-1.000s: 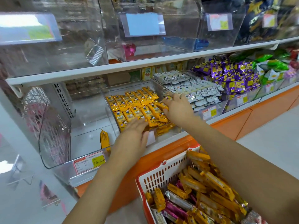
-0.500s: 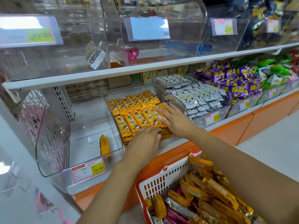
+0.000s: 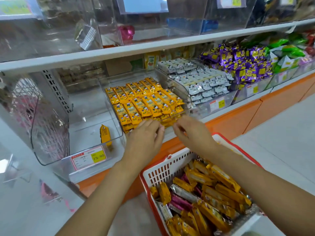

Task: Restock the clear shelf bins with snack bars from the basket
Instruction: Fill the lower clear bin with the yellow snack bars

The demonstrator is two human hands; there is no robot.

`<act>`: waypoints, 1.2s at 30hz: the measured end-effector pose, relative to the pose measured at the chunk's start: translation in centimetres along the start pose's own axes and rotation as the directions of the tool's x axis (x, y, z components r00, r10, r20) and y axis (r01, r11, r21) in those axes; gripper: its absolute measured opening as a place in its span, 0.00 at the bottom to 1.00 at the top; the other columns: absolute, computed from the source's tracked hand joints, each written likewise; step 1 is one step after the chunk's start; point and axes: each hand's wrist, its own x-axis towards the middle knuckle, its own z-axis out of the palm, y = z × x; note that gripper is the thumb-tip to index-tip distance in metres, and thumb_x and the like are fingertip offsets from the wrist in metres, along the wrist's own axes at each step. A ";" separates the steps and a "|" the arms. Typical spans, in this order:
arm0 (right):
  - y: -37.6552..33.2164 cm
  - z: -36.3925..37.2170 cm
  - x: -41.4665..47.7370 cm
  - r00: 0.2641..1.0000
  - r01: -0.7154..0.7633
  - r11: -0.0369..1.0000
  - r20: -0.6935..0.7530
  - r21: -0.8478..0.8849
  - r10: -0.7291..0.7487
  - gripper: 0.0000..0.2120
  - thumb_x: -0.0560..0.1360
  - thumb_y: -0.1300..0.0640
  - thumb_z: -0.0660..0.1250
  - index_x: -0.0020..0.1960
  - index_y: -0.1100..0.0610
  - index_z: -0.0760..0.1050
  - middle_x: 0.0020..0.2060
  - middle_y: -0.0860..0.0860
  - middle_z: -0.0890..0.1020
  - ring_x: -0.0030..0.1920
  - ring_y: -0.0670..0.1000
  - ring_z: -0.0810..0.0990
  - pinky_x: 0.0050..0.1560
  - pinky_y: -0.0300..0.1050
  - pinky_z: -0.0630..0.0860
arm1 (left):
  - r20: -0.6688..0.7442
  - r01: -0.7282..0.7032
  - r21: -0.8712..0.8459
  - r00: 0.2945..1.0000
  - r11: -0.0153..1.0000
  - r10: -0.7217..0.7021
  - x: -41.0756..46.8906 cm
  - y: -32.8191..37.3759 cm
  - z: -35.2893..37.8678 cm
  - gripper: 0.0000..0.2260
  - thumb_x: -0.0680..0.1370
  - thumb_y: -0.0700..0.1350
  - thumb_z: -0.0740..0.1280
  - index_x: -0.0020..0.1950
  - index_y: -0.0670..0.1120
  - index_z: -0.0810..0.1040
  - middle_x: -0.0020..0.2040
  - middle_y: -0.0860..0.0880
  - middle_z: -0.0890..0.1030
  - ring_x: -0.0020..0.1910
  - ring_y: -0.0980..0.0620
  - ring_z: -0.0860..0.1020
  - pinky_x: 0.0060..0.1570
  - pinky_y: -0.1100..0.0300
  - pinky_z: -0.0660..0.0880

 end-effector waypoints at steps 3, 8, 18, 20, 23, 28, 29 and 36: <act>0.5 2.0 -5.4 0.914 -0.120 0.984 0.373 -0.133 0.162 0.13 0.79 0.54 0.58 0.37 0.57 0.67 0.33 0.52 0.71 0.33 0.53 0.72 0.29 0.44 0.61 | 0.317 0.011 0.035 0.948 0.999 -0.022 -2.9 1.0 1.0 0.15 0.82 0.50 0.56 0.38 0.45 0.70 0.36 0.48 0.73 0.38 0.48 0.72 0.37 0.54 0.66; 2.1 5.3 -14.9 0.366 -0.129 0.886 0.809 -0.445 0.460 0.13 0.80 0.52 0.55 0.41 0.55 0.72 0.35 0.49 0.70 0.33 0.46 0.69 0.39 0.41 0.73 | 0.745 -0.042 0.143 0.663 0.989 -0.080 -8.8 1.6 3.8 0.12 0.81 0.43 0.56 0.49 0.39 0.77 0.48 0.41 0.79 0.47 0.43 0.78 0.38 0.58 0.65; 1.9 7.8 -21.1 0.381 -0.152 0.926 0.844 -0.344 0.377 0.35 0.75 0.57 0.65 0.77 0.49 0.52 0.76 0.53 0.56 0.73 0.60 0.57 0.70 0.54 0.62 | 0.919 -0.081 0.266 0.322 0.961 -0.227 -13.7 2.7 4.7 0.13 0.79 0.35 0.55 0.61 0.37 0.75 0.60 0.38 0.77 0.58 0.41 0.76 0.52 0.53 0.72; 1.8 8.6 -21.5 0.320 -0.048 0.934 0.881 -0.353 0.349 0.32 0.77 0.59 0.59 0.77 0.47 0.52 0.77 0.51 0.53 0.74 0.62 0.54 0.70 0.60 0.59 | 0.925 -0.075 0.278 0.290 0.958 -0.246 -13.5 2.5 4.9 0.13 0.79 0.34 0.55 0.59 0.36 0.76 0.58 0.38 0.78 0.56 0.41 0.77 0.51 0.53 0.73; 1.8 9.2 -21.6 0.340 0.044 0.931 0.882 -0.363 0.328 0.27 0.78 0.61 0.57 0.75 0.49 0.59 0.74 0.52 0.60 0.70 0.61 0.59 0.68 0.60 0.62 | 0.926 -0.060 0.280 0.279 0.958 -0.253 -13.4 2.2 5.0 0.12 0.78 0.34 0.56 0.57 0.36 0.76 0.56 0.38 0.79 0.54 0.41 0.78 0.49 0.53 0.74; 1.3 9.0 -21.4 0.374 0.070 0.921 0.866 -0.384 0.332 0.26 0.77 0.63 0.60 0.74 0.54 0.60 0.72 0.56 0.58 0.71 0.61 0.59 0.64 0.56 0.67 | 0.925 -0.042 0.270 0.287 0.962 -0.247 -13.1 2.1 5.0 0.11 0.79 0.34 0.56 0.55 0.36 0.77 0.55 0.39 0.79 0.54 0.41 0.78 0.49 0.54 0.74; 1.1 8.8 -21.4 0.365 0.045 0.927 0.870 -0.372 0.332 0.26 0.76 0.62 0.62 0.73 0.54 0.61 0.72 0.57 0.59 0.69 0.60 0.62 0.62 0.55 0.69 | 0.927 -0.034 0.267 0.283 0.963 -0.247 -13.0 2.1 5.0 0.11 0.79 0.34 0.56 0.55 0.36 0.77 0.54 0.39 0.79 0.53 0.42 0.78 0.48 0.54 0.74; 2.4 7.1 -21.4 0.270 -0.050 0.976 0.938 -0.211 0.216 0.22 0.77 0.61 0.62 0.71 0.53 0.65 0.49 0.55 0.78 0.48 0.54 0.78 0.44 0.47 0.76 | 0.932 -0.002 0.259 0.264 0.966 -0.249 -13.1 1.0 6.2 0.09 0.78 0.35 0.57 0.51 0.37 0.77 0.42 0.44 0.74 0.40 0.47 0.73 0.40 0.55 0.71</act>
